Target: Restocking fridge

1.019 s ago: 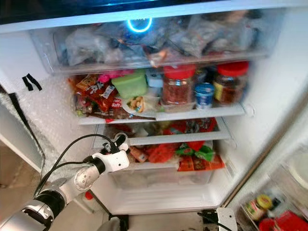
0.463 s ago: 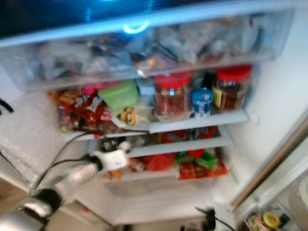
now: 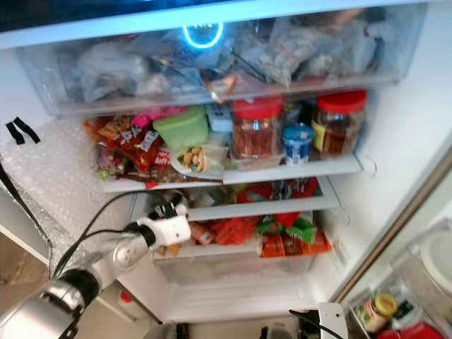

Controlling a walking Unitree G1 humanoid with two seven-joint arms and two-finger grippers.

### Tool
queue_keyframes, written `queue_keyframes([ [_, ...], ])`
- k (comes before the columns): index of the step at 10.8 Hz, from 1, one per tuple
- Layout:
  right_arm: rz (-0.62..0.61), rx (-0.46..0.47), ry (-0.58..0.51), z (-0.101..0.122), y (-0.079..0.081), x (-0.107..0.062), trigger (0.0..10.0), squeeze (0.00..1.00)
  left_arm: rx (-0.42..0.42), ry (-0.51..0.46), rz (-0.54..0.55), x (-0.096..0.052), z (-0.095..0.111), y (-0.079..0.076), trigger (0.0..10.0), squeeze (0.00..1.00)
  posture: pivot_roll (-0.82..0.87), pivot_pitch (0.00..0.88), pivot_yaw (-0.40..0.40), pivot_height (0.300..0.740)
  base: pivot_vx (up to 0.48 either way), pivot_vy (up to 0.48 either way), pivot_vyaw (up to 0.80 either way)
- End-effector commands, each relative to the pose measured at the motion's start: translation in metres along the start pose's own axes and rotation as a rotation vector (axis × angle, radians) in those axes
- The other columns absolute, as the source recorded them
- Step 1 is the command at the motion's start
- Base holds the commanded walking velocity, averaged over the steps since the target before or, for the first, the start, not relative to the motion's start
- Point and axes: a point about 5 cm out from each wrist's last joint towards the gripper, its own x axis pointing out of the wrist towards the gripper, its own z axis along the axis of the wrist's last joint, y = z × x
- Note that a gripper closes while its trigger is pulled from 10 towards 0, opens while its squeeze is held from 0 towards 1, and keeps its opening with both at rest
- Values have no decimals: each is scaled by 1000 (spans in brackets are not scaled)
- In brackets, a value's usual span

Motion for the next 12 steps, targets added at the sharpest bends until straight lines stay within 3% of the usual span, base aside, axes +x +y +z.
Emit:
queue_keyframes([
  [1,10,6,1,-1,3,0,10000,0,48,56,-12,0,-7,0,10000,0,-104,74,107,660,0,0,0],
  [2,8,21,-5,-2,5,0,10000,0,119,110,-33,2,-11,-2,10000,0,-132,103,128,660,0,0,0],
  [6,5,50,-8,-8,7,0,10000,0,149,193,-1,11,-9,11,10000,0,-158,130,148,660,0,0,0],
  [7,4,52,-7,-9,7,0,10000,0,114,208,45,14,-7,18,10000,1000,-161,130,149,660,0,0,0],
  [12,6,39,-8,-6,8,0,10000,0,49,173,96,15,-4,25,10000,1000,-146,121,145,660,0,0,0],
])
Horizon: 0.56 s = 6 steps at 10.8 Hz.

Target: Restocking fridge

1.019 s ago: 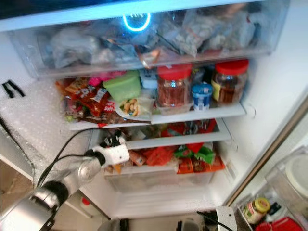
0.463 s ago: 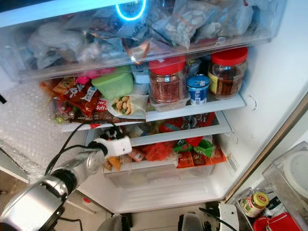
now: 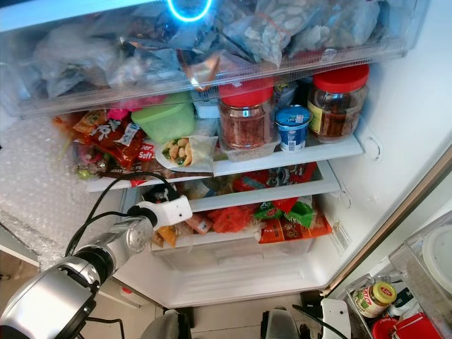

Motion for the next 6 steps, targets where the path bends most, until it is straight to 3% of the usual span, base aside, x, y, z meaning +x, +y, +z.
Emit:
queue_keyframes([
  [1,26,-1,46,-12,9,0,10000,0,-37,22,22,-2,-7,4,10000,1000,-146,120,145,660,0,0,0],
  [4,23,-5,45,-10,9,0,10000,0,-28,-2,65,-2,-5,7,10000,1000,-147,115,146,660,0,0,0],
  [5,19,-9,48,-10,9,0,10000,0,-260,-6,37,0,-1,7,10000,1000,-147,115,146,660,0,0,0],
  [6,19,-9,47,-10,9,0,10000,0,-331,-19,20,0,0,7,10000,1000,-146,116,146,660,0,0,0],
])
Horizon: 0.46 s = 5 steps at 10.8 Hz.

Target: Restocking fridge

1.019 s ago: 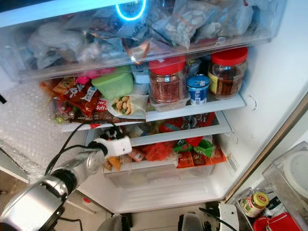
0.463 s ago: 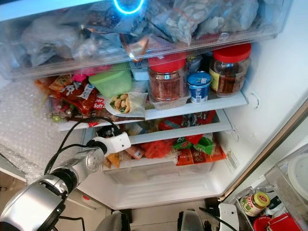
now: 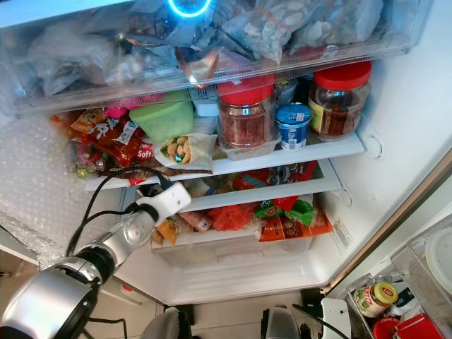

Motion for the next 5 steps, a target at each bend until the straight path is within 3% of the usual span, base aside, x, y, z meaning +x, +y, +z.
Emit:
queue_keyframes([
  [1,27,-7,45,-11,9,0,10000,0,-54,16,-16,-4,-7,0,10000,1000,-144,115,147,660,0,0,0],
  [2,27,-8,48,-11,9,0,10000,0,-115,2,-65,-4,-7,-2,10000,0,-144,115,147,660,0,0,0],
  [5,29,-16,50,-11,9,0,10000,0,-67,-52,-161,-6,-4,-6,10000,0,-134,111,141,660,0,0,0],
])
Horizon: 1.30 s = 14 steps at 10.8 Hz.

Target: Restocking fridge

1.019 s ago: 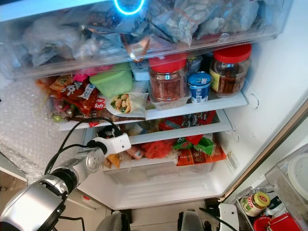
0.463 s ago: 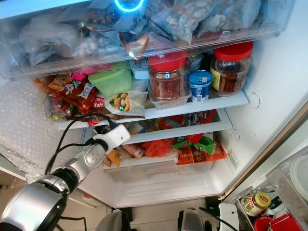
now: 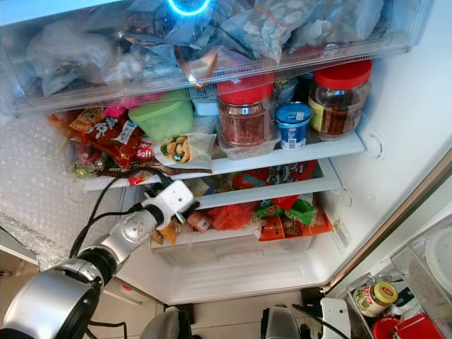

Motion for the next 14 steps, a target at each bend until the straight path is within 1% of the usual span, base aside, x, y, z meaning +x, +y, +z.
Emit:
queue_keyframes([
  [1,27,-2,43,-10,9,0,10000,0,-12,-18,-35,-4,-4,0,10000,0,-131,109,142,660,0,0,0],
  [2,27,-1,42,-10,9,0,10000,0,-10,-59,-64,-6,-1,-2,10000,0,-132,107,144,660,0,0,0],
  [3,27,-1,41,-9,9,0,10000,0,-18,-86,-67,-7,1,-2,10000,0,-133,106,145,660,0,0,0],
  [4,28,-1,39,-8,10,0,10000,0,-29,-161,-95,-11,4,-5,10000,0,-130,104,145,660,0,0,0],
  [5,27,0,38,-8,10,1,10000,0,-49,-187,-105,-14,4,-5,10000,0,-130,98,147,660,0,0,0],
  [6,27,0,38,-7,9,1,10000,0,-97,-202,-132,-19,1,-6,10000,0,-128,93,147,660,0,0,0],
  [7,27,-4,37,-6,9,1,10000,0,-124,-198,-268,-29,-8,-18,10000,0,-121,89,145,660,0,0,0],
  [8,28,-8,37,-5,9,1,10000,0,-151,-181,-332,-38,-16,-24,10000,0,-116,84,143,660,0,0,0],
  [9,29,-14,38,-5,9,1,10000,0,-169,-164,-348,-45,-21,-26,10000,0,-113,81,141,660,0,0,0],
  [10,30,-18,39,-5,8,1,10000,0,-170,-142,-327,-50,-28,-28,10000,0,-108,76,138,660,0,0,0],
  [11,31,-26,39,-4,9,1,10000,0,-181,-126,-265,-55,-34,-28,10000,0,-114,73,142,660,0,0,0],
  [12,30,-26,39,-4,9,1,10000,0,-196,-121,-179,-61,-39,-26,10000,0,-114,73,142,660,0,0,0],
  [13,31,-30,40,-4,8,1,10000,0,-231,-91,-136,-66,-44,-28,10000,0,-117,71,143,660,0,0,0],
  [14,33,-39,42,-4,8,1,10000,0,-293,-75,-62,-72,-49,-29,10000,0,-116,72,140,660,0,0,0],
])
